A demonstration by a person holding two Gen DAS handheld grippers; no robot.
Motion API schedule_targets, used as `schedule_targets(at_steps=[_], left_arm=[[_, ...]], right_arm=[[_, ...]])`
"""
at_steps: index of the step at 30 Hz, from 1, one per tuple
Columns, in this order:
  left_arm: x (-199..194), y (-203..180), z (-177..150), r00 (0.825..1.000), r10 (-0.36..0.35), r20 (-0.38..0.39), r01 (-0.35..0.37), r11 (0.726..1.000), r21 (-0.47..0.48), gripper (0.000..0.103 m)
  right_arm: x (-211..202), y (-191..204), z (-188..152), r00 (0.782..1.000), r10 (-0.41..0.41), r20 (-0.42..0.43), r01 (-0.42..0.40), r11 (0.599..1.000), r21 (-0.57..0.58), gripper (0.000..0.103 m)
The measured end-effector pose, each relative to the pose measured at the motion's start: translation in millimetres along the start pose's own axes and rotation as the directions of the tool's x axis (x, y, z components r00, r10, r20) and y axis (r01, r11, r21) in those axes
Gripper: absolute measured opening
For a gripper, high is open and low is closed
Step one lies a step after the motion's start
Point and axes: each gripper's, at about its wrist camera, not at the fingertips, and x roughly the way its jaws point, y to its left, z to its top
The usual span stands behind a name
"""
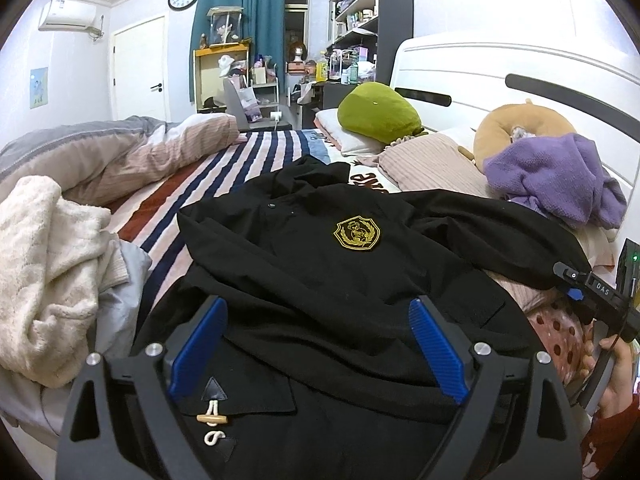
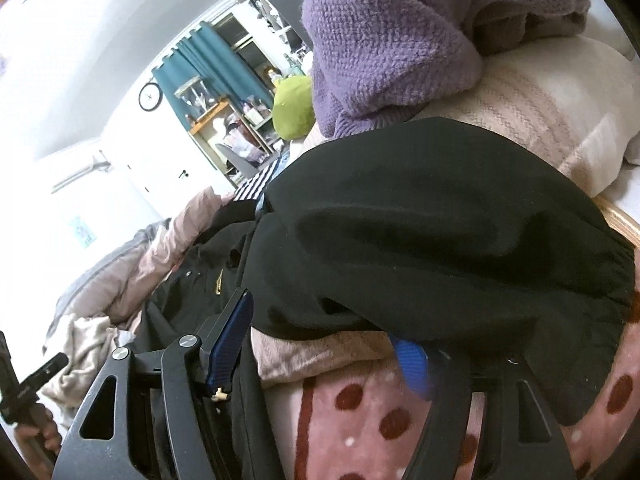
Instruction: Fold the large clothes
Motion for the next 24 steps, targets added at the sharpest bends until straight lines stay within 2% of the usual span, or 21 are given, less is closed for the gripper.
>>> schedule_targets(at_steps=[1,2,5,8,11,15,17,20,22,23,24], left_arm=[[0.6,0.2,0.1,1.000,-0.002,0.000,0.002,1.000,-0.004,0.090],[0.9,0.0,0.1,1.000,-0.003,0.000,0.003,1.000,-0.005,0.090],[0.8,0.1,0.5,1.000,-0.004,0.002,0.004,1.000,-0.007,0.091],[0.5,4.2,0.1,1.000,0.000,0.010,0.000,1.000,-0.016,0.091],[-1.6,16.4,-2.8,1.000,0.021,0.013,-0.021,0.999,-0.040,0.091],[-8.8,34.0,-6.0,0.999,0.038,0.025,-0.036,0.996,-0.077,0.091],[-13.6,43.9,-7.6,0.998,0.050,0.036,-0.046,0.995,-0.094,0.091],[-20.3,58.8,-11.0,0.997,0.059,0.049,-0.053,0.992,-0.114,0.091],[-24.5,70.6,-14.5,0.996,0.067,0.056,-0.059,0.990,-0.128,0.091],[-26.5,77.1,-16.9,0.996,0.072,0.058,-0.063,0.989,-0.135,0.091],[-27.9,81.8,-18.4,0.995,0.076,0.059,-0.067,0.988,-0.141,0.091]], right_arm=[[-0.7,0.5,1.0,1.000,-0.007,0.005,0.007,1.000,0.000,0.065],[2.0,3.7,1.2,1.000,-0.022,0.011,0.022,1.000,-0.002,0.060],[2.9,6.2,7.2,0.995,-0.094,0.027,0.095,0.995,-0.025,0.027],[-2.0,4.9,13.7,0.997,-0.060,0.051,0.061,0.998,-0.024,0.007],[-8.2,23.9,24.0,0.995,-0.049,0.091,0.056,0.995,-0.080,0.005],[-16.5,71.2,40.0,0.988,0.051,0.145,-0.025,0.984,-0.179,0.004],[-16.8,107.5,43.9,0.982,0.114,0.150,-0.073,0.963,-0.258,0.004],[-12.6,167.9,36.0,0.970,0.217,0.109,-0.153,0.895,-0.420,0.004],[-0.7,216.7,13.3,0.965,0.261,0.018,-0.210,0.813,-0.543,0.004],[3.9,229.7,3.9,0.962,0.274,-0.019,-0.235,0.787,-0.571,0.004],[14.9,251.1,-14.8,0.951,0.297,-0.092,-0.291,0.746,-0.600,0.004]])
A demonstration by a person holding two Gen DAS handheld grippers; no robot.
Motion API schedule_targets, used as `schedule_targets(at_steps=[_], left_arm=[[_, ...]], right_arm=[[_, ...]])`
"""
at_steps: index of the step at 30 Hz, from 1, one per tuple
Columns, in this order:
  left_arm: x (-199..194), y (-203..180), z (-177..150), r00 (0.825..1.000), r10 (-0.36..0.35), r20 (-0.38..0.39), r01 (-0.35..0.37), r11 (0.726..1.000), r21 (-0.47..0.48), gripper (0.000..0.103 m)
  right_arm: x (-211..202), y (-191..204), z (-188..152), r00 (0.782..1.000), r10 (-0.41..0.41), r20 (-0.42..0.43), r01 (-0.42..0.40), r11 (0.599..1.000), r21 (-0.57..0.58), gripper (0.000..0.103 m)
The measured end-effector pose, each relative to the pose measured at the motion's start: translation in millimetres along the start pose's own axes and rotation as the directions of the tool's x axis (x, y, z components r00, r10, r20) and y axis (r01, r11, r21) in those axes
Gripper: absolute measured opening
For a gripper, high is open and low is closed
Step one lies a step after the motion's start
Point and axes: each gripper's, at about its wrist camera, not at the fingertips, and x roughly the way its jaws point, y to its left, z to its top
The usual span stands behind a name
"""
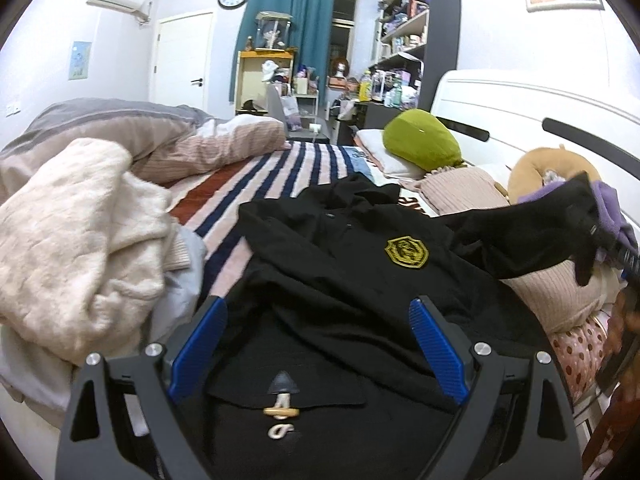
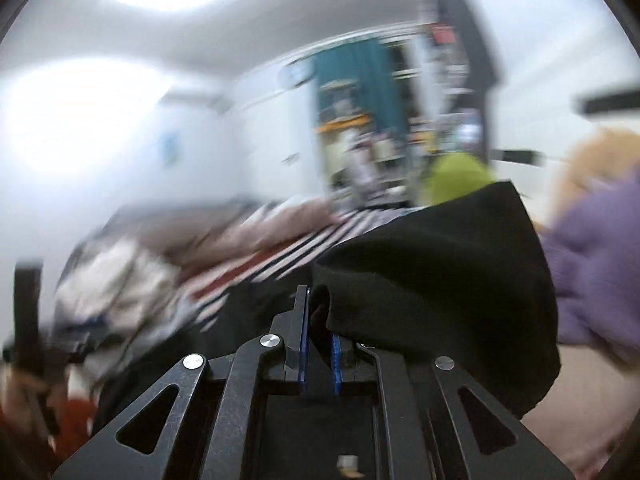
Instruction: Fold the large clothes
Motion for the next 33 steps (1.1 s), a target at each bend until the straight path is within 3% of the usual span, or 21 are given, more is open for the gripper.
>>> schedule_targets(at_steps=[2,5,7,10,13,15,19,21,23,27,30,33], left_arm=[[-3.4,15.3,-3.3,1.000,0.007,0.003,-0.007,1.000,-0.015,0.091],[-7.1,36.6,-8.7,1.000,0.016,0.006,-0.016,0.999,-0.034,0.091],[-6.9,50.2,-13.8,1.000,0.027,-0.001,-0.027,0.999,-0.040,0.092],[-5.6,65.6,-20.7,0.999,0.043,-0.014,-0.044,0.998,-0.048,0.092],[-3.5,77.5,-24.8,0.999,0.046,-0.022,-0.047,0.997,-0.066,0.092],[-1.9,83.1,-25.9,0.999,0.047,-0.024,-0.049,0.996,-0.078,0.092],[-1.0,81.2,-27.0,0.999,0.038,-0.017,-0.040,0.996,-0.084,0.092],[1.0,76.9,-26.9,0.999,0.036,-0.017,-0.037,0.996,-0.077,0.092],[3.2,72.9,-25.4,1.000,0.025,-0.019,-0.026,0.997,-0.076,0.092],[4.1,65.6,-23.3,1.000,0.012,-0.023,-0.013,0.998,-0.065,0.092],[2.2,61.9,-22.1,1.000,0.012,-0.020,-0.013,0.998,-0.057,0.092],[-1.6,65.9,-22.9,1.000,0.014,-0.016,-0.015,0.998,-0.059,0.092]], right_arm=[[27.8,29.6,-10.9,0.994,0.082,-0.069,-0.083,0.996,-0.012,0.004],[78.1,71.3,-45.5,0.956,0.173,-0.238,-0.181,0.983,-0.013,0.004],[118.0,92.1,-75.2,0.903,0.180,-0.389,-0.197,0.980,-0.006,0.004],[157.3,100.0,-113.5,0.828,0.188,-0.528,-0.182,0.981,0.064,0.009],[153.2,104.9,-115.1,0.842,0.170,-0.511,-0.159,0.985,0.065,0.017],[134.6,102.6,-107.0,0.855,0.210,-0.475,-0.190,0.978,0.090,0.047],[83.6,93.7,-84.7,0.908,0.167,-0.383,-0.158,0.986,0.056,0.056],[61.9,80.8,-75.6,0.930,0.137,-0.340,-0.120,0.990,0.069,0.070],[52.2,66.1,-73.8,0.939,0.111,-0.325,-0.083,0.992,0.100,0.082],[57.4,33.8,-88.6,0.934,0.008,-0.358,0.059,0.982,0.177,0.086],[81.7,6.5,-103.7,0.927,0.088,-0.365,0.040,0.943,0.331,0.086],[105.1,3.2,-109.9,0.908,0.098,-0.407,0.054,0.937,0.346,0.085]])
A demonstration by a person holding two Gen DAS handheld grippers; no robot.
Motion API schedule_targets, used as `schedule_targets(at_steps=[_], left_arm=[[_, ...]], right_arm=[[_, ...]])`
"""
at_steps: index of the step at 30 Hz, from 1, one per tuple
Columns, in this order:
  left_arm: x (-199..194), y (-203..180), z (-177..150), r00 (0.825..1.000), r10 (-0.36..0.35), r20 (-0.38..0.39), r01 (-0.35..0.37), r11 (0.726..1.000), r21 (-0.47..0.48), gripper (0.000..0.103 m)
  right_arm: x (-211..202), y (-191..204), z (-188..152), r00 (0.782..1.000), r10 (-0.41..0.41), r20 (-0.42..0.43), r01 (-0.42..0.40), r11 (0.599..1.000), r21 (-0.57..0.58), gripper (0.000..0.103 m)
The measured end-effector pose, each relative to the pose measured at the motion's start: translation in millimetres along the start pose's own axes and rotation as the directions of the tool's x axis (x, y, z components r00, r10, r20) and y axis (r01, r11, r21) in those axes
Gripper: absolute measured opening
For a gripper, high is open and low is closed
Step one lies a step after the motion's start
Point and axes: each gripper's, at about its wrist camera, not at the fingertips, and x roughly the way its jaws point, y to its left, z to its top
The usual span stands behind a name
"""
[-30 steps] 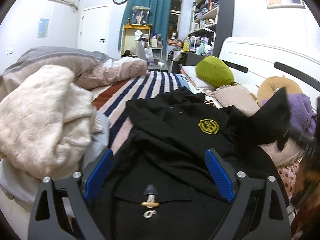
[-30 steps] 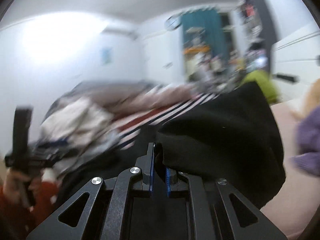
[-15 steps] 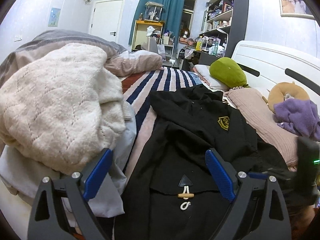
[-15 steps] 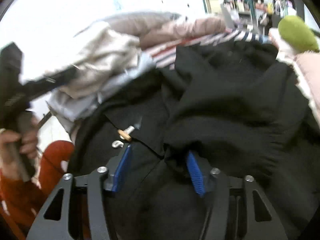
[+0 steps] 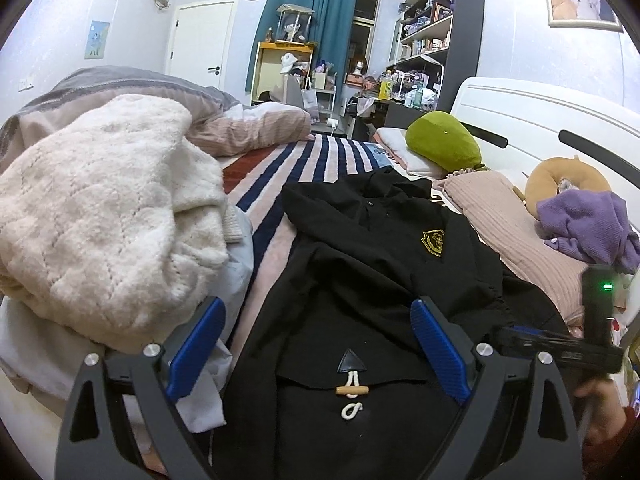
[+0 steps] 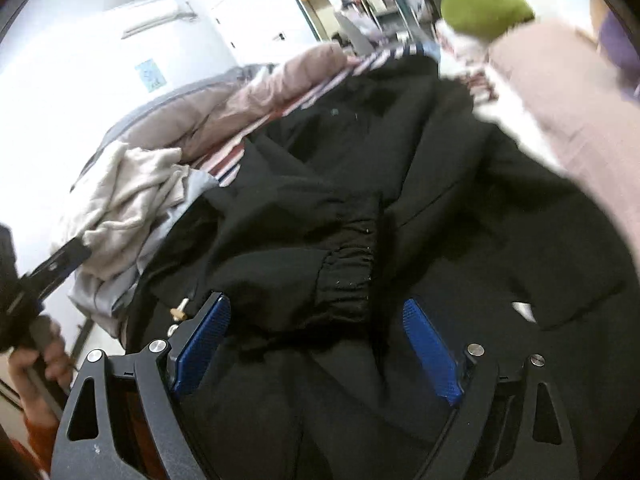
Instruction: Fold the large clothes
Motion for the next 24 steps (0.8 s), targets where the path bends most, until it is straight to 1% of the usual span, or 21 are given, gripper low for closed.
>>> schedule_targets(at_steps=[1,2,3,4,5,7,9,11,12,14,15,17,18,21,22,24], left_arm=[[-0.4,0.7,-0.5,1.000,0.005,0.000,-0.005,1.000,0.000,0.092],[-0.6,1.8,-0.6,1.000,0.010,0.001,-0.010,1.000,-0.001,0.092],[-0.4,3.7,-0.3,1.000,0.013,0.001,-0.013,1.000,-0.005,0.092],[-0.4,5.9,-0.1,1.000,0.014,0.002,-0.014,1.000,-0.010,0.092],[-0.3,8.1,0.3,1.000,0.013,0.004,-0.013,1.000,-0.017,0.092],[-0.7,12.7,-0.6,1.000,0.010,0.006,-0.010,1.000,-0.024,0.092],[-0.1,15.7,-0.9,1.000,0.011,0.007,-0.011,1.000,-0.027,0.092],[0.2,18.6,-1.7,1.000,0.000,0.008,0.001,1.000,-0.031,0.092],[0.2,19.6,-1.7,1.000,-0.005,0.009,0.005,0.999,-0.033,0.092],[-0.7,20.7,-1.8,1.000,-0.012,0.012,0.013,0.999,-0.033,0.092],[-1.2,19.7,-1.7,1.000,-0.015,0.013,0.015,1.000,-0.026,0.092],[-1.7,16.6,-2.4,1.000,-0.011,0.012,0.012,1.000,-0.007,0.092],[-2.2,15.6,-3.2,1.000,-0.009,0.012,0.009,1.000,0.002,0.092],[-1.3,13.7,-5.0,1.000,-0.010,0.007,0.010,1.000,0.007,0.092],[-0.8,13.5,-5.4,1.000,-0.015,0.004,0.015,1.000,0.007,0.092],[0.0,11.7,-6.3,1.000,-0.027,-0.001,0.027,1.000,0.013,0.092]], right_arm=[[3.1,3.5,1.7,1.000,-0.002,0.004,0.002,1.000,-0.005,0.080],[3.8,7.5,2.9,1.000,0.014,0.013,-0.014,1.000,-0.009,0.061],[1.9,14.8,6.3,0.999,0.019,0.031,-0.018,1.000,-0.021,0.045],[-1.8,20.8,8.1,0.999,0.022,0.048,-0.020,0.999,-0.039,0.037],[-5.2,27.4,10.2,0.997,0.028,0.069,-0.023,0.998,-0.062,0.032],[-10.1,48.9,14.1,0.992,0.059,0.110,-0.045,0.991,-0.122,0.030],[-13.3,70.7,14.5,0.986,0.123,0.114,-0.100,0.976,-0.192,0.027],[-10.4,98.9,9.4,0.975,0.210,0.071,-0.182,0.941,-0.285,0.026],[-8.4,107.0,6.8,0.969,0.240,0.049,-0.214,0.927,-0.308,0.024],[3.1,128.1,-2.8,0.947,0.318,-0.034,-0.310,0.886,-0.344,0.023],[13.0,139.8,-10.4,0.932,0.350,-0.089,-0.358,0.862,-0.358,0.023],[28.3,153.8,-22.5,0.916,0.370,-0.158,-0.402,0.837,-0.370,0.023],[40.8,160.7,-32.0,0.906,0.369,-0.209,-0.423,0.828,-0.369,0.023],[62.7,166.4,-51.4,0.895,0.336,-0.292,-0.429,0.826,-0.366,0.024],[63.2,165.9,-53.6,0.894,0.333,-0.301,-0.431,0.825,-0.366,0.024],[53.6,162.9,-52.7,0.893,0.349,-0.284,-0.436,0.826,-0.358,0.024]])
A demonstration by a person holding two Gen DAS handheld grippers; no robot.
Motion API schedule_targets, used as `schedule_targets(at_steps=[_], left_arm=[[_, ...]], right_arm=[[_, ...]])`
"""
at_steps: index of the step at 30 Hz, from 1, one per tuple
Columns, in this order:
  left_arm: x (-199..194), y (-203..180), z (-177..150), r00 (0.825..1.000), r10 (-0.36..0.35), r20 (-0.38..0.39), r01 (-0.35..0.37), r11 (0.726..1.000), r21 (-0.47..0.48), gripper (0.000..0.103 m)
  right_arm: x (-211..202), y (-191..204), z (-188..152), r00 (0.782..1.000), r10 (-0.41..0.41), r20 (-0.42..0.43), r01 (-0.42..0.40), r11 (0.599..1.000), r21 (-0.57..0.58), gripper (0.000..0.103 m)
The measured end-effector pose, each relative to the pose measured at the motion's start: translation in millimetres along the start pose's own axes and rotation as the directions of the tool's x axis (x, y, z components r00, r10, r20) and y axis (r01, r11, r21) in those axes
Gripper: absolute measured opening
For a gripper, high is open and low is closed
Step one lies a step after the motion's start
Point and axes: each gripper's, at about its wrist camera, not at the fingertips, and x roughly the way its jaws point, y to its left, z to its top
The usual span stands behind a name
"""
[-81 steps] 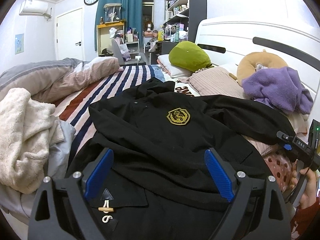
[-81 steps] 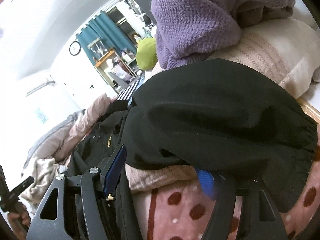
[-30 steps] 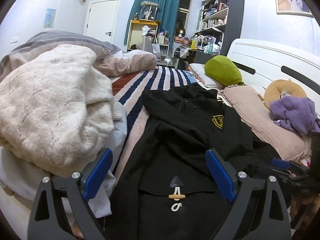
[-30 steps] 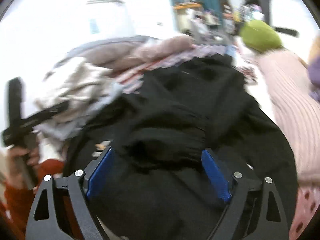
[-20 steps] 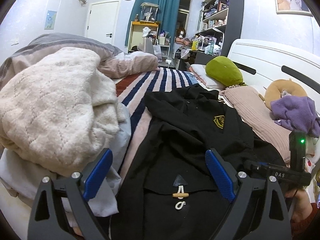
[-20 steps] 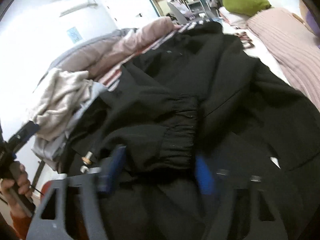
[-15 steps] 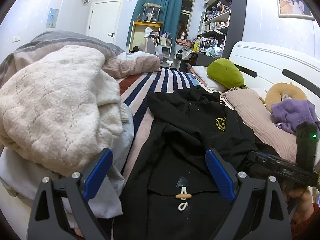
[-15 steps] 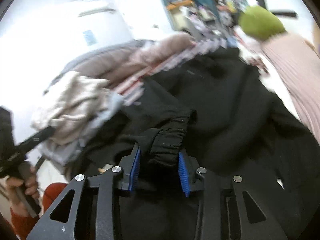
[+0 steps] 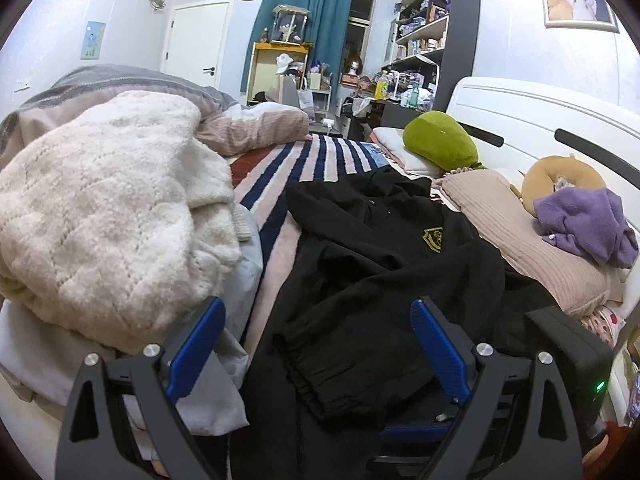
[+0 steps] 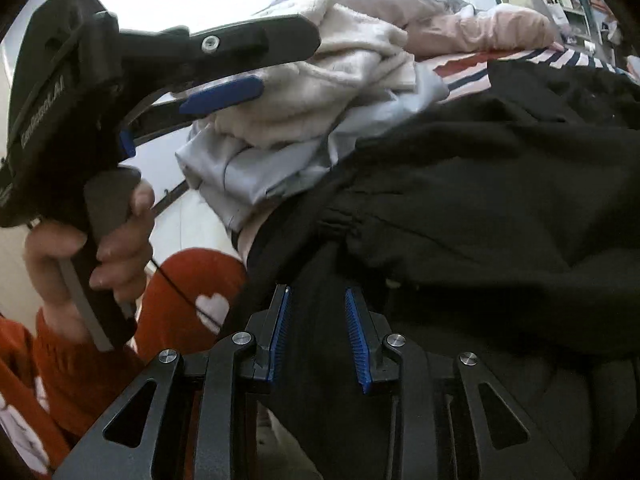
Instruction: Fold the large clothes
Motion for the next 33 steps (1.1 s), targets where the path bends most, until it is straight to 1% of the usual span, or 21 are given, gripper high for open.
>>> schedule_targets(at_steps=[2,3,4,5,6,8,11,13,14,15,16,18,19,21,23,25,26,27,28,29,33], left_arm=[[1.4,-3.0,-0.9,1.000,-0.021,-0.006,0.021,1.000,0.007,0.092],[2.7,-4.5,-1.1,0.999,-0.033,-0.010,0.033,0.999,0.006,0.092],[4.7,-7.1,-1.7,0.998,-0.054,-0.015,0.054,0.999,0.001,0.092],[6.9,-8.2,-2.3,0.997,-0.077,-0.020,0.077,0.997,-0.004,0.092],[9.9,-10.4,-3.5,0.994,-0.104,-0.028,0.104,0.995,-0.008,0.089],[19.1,-16.6,-7.7,0.990,-0.126,-0.062,0.126,0.992,-0.001,0.080],[35.4,-22.8,-17.6,0.989,-0.091,-0.114,0.094,0.995,0.026,0.076],[47.8,-20.4,-29.8,0.985,-0.063,-0.163,0.068,0.997,0.026,0.063],[52.6,-18.1,-36.0,0.981,-0.059,-0.186,0.063,0.998,0.016,0.049],[55.8,-16.1,-40.9,0.977,-0.060,-0.203,0.063,0.998,0.008,0.037],[58.1,-15.1,-46.0,0.975,-0.065,-0.213,0.069,0.998,0.009,0.033],[58.9,-15.8,-51.4,0.971,-0.102,-0.216,0.108,0.994,0.019,0.019],[58.6,-15.5,-53.5,0.968,-0.111,-0.223,0.117,0.993,0.016,0.016],[57.4,-15.4,-55.4,0.965,-0.101,-0.240,0.106,0.994,0.009,0.004],[54.9,-16.0,-57.3,0.962,-0.109,-0.250,0.114,0.993,0.008,0.003],[50.7,-15.4,-57.8,0.966,-0.075,-0.248,0.083,0.996,0.021,0.005],[50.1,-15.2,-58.2,0.967,-0.046,-0.252,0.056,0.998,0.032,0.015],[49.7,-15.0,-58.7,0.967,-0.014,-0.256,0.025,0.999,0.042,0.041],[48.8,-13.5,-59.6,0.966,0.017,-0.258,-0.005,0.999,0.047,0.054],[48.1,-11.7,-60.7,0.966,0.029,-0.258,-0.018,0.999,0.044,0.065],[52.7,-8.1,-63.4,0.960,-0.038,-0.276,0.034,0.999,-0.018,0.065]], right_arm=[[-26.9,0.3,1.6,0.998,0.009,0.060,-0.010,1.000,0.012,0.027],[-43.2,-1.5,2.5,0.995,-0.003,0.096,0.001,1.000,0.018,0.034],[-62.7,-3.7,2.6,0.990,-0.037,0.137,0.033,0.999,0.028,0.039],[-78.8,-6.4,1.2,0.983,-0.072,0.169,0.066,0.997,0.039,0.047],[-96.1,-9.9,-0.2,0.973,-0.111,0.203,0.101,0.993,0.056,0.051],[-130.3,-21.3,-10.3,0.949,-0.188,0.254,0.164,0.980,0.110,0.052],[-174.3,-40.9,-39.2,0.903,-0.326,0.281,0.272,0.938,0.215,0.054],[-195.6,-50.1,-58.9,0.884,-0.365,0.293,0.287,0.917,0.276,0.055],[-203.8,-52.5,-68.7,0.877,-0.371,0.304,0.280,0.911,0.304,0.055],[-209.2,-55.7,-78.9,0.873,-0.372,0.315,0.266,0.906,0.330,0.055],[-215.0,-58.0,-90.8,0.869,-0.373,0.326,0.253,0.900,0.356,0.055],[-221.9,-63.2,-107.8,0.862,-0.377,0.338,0.235,0.889,0.392,0.055],[-221.0,-69.1,-111.0,0.863,-0.372,0.341,0.222,0.887,0.405,0.055],[-216.5,-74.7,-116.4,0.868,-0.360,0.342,0.199,0.883,0.425,0.055],[-210.6,-76.7,-117.8,0.870,-0.355,0.342,0.192,0.883,0.428,0.055],[-210.6,-75.2,-116.1,0.870,-0.347,0.351,0.189,0.891,0.414,0.055],[-210.8,-74.7,-114.6,0.868,-0.346,0.357,0.189,0.894,0.407,0.055],[-211.6,-74.6,-114.5,0.866,-0.344,0.362,0.187,0.896,0.402,0.055],[-211.7,-74.5,-113.8,0.866,-0.341,0.366,0.186,0.898,0.399,0.055],[-211.7,-75.1,-113.6,0.865,-0.340,0.370,0.183,0.899,0.397,0.055],[-211.4,-75.0,-113.3,0.863,-0.333,0.379,0.170,0.900,0.402,0.055]])
